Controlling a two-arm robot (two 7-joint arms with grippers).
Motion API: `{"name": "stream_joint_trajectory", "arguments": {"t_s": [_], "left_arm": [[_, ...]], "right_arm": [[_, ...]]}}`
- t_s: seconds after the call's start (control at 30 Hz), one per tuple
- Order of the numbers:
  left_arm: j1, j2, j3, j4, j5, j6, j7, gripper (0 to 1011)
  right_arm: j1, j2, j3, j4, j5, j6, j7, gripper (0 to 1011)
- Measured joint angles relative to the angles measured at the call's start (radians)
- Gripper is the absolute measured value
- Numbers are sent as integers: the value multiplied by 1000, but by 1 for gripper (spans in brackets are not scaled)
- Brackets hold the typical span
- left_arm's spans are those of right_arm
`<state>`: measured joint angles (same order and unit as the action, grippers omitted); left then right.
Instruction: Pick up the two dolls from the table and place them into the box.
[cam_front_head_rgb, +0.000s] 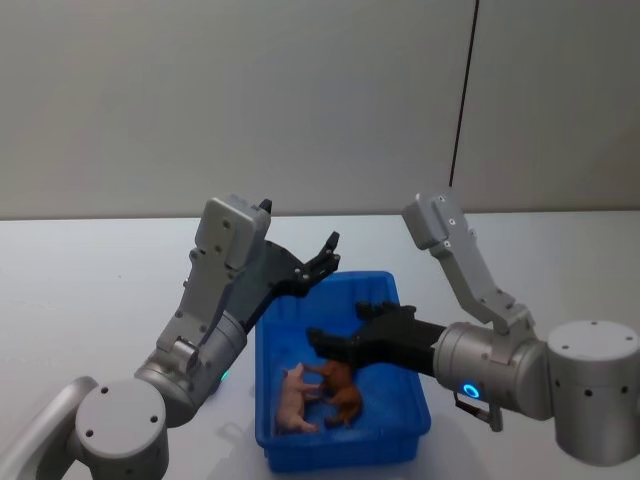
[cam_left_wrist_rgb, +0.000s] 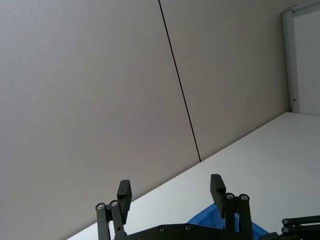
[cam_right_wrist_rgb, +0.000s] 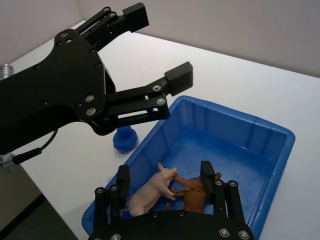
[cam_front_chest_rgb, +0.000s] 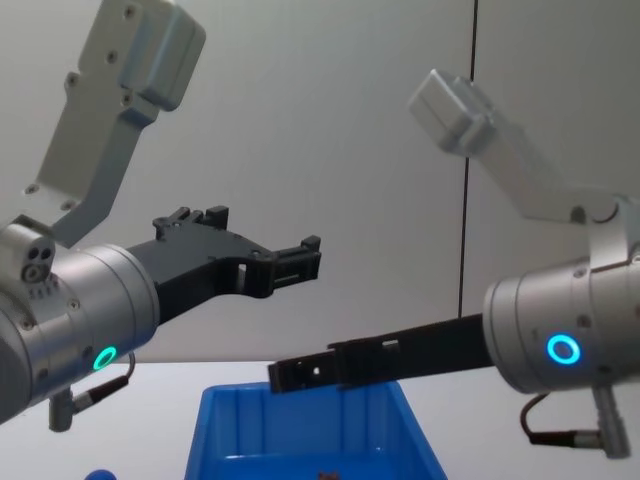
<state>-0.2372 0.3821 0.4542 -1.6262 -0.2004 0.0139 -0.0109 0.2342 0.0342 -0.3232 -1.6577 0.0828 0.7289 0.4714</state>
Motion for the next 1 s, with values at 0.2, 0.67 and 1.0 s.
{"name": "stream_joint_trajectory", "arguments": {"t_s": [0.2,0.67,1.0], "left_arm": [[0,0,0,0,0,0,0,1001],[0,0,0,0,0,0,0,1001],[0,0,0,0,0,0,0,1001]], "right_arm": [[2,1,-1,2,3,3,8,976],[-17,46,50,-43,29,-29,-65,1001],[-52,91,111,-89,76,-51,-161,1001]]}}
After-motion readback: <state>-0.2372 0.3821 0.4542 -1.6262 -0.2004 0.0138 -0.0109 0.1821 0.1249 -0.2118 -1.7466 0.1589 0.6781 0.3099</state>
